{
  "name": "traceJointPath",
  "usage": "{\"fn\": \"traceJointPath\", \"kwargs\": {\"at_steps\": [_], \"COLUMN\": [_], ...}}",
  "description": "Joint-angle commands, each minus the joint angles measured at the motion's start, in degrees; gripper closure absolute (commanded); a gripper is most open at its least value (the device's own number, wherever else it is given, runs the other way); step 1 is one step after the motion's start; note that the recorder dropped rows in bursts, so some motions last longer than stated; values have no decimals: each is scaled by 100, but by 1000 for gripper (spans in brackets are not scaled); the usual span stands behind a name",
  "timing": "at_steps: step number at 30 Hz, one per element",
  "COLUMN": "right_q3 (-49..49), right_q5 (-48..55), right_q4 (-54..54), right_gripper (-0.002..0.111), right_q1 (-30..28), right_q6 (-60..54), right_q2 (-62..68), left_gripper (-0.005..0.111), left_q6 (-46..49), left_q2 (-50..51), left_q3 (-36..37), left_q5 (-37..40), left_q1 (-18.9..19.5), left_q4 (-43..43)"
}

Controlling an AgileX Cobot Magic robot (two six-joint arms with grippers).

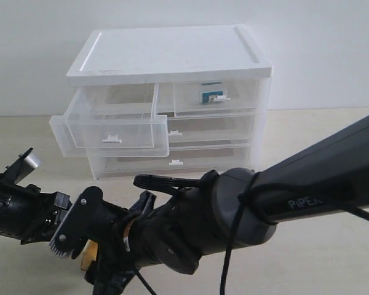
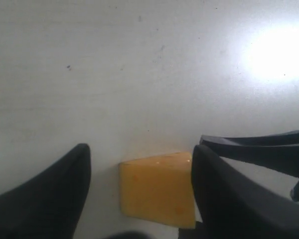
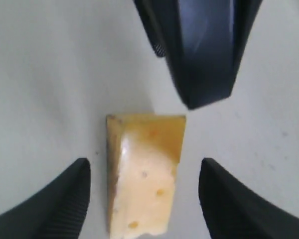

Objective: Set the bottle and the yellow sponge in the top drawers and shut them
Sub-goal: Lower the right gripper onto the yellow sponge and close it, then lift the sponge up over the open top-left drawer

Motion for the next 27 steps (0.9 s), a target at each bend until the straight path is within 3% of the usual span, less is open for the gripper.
{"fn": "traceJointPath", "kwargs": {"at_steps": [1, 9, 11, 16, 27], "right_q3": [-345, -842, -842, -842, -830], "right_q5": [-6, 465, 487, 803, 2113], "right_q4": [-22, 16, 16, 16, 16], "right_gripper": [51, 55, 66, 109, 108], "right_q1": [-3, 8, 8, 8, 8], "right_q6": [-83, -83, -36, -23, 231], "right_q2": [137, 602, 588, 373, -681], "left_gripper": [51, 51, 51, 51, 51], "left_q6": [20, 19, 19, 19, 19], "left_q2": [-43, -43, -43, -43, -43], "left_q3": [39, 39, 39, 39, 39], "left_q5": [-4, 17, 17, 17, 17], "left_q1": [13, 13, 13, 13, 13], "left_q4": [-32, -43, -43, -43, -43]}}
